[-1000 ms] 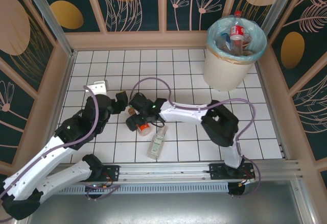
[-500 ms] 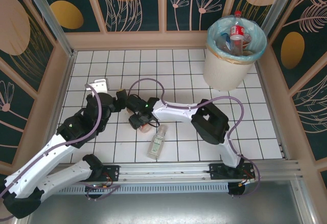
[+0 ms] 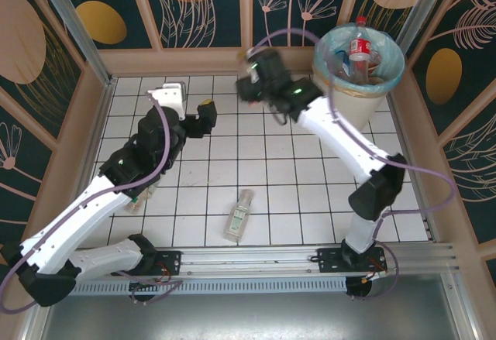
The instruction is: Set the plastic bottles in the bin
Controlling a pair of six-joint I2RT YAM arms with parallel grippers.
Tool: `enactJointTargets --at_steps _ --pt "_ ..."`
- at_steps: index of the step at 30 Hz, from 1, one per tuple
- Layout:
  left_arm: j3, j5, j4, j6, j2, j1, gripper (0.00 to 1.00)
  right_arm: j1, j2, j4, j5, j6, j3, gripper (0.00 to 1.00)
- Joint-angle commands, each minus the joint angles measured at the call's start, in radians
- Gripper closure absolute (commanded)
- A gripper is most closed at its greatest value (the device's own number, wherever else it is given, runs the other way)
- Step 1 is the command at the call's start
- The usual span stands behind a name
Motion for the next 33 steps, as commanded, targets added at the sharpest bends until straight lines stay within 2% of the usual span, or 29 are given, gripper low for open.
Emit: enactJointTargets --at_steps 1,7,11,18,21,24,27,33 --pt "0.069 0.093 0.065 0.044 0.045 0.002 0.11 -0.086 -0.028 0.013 0.202 -0.103 0.098 0.54" --pt "0.122 0.212 0.080 0.045 0.125 0.002 0.12 -0.283 -0.003 0.179 0.342 -0.177 0.126 0.54" --pt "0.144 0.275 0.071 0.040 0.176 0.002 0.12 -0.354 0.054 0.191 0.323 -0.163 0.147 0.54" --pt "0.133 0.326 0.071 0.038 0.208 0.003 0.12 -0.396 0.151 0.181 0.315 -0.158 0.175 0.48" --pt "0.119 0.319 0.075 0.040 0.200 0.002 0.11 -0.390 0.191 0.140 0.344 -0.164 0.237 0.41" --pt "0.110 0.303 0.079 0.044 0.186 0.002 0.11 -0.392 0.214 0.087 0.360 -0.146 0.301 0.39" --pt "0.107 0.297 0.080 0.048 0.178 0.002 0.11 -0.391 0.209 0.068 0.367 -0.140 0.316 0.31" --pt "0.106 0.289 0.086 0.046 0.169 0.002 0.11 -0.387 0.174 0.055 0.350 -0.137 0.313 0.30"
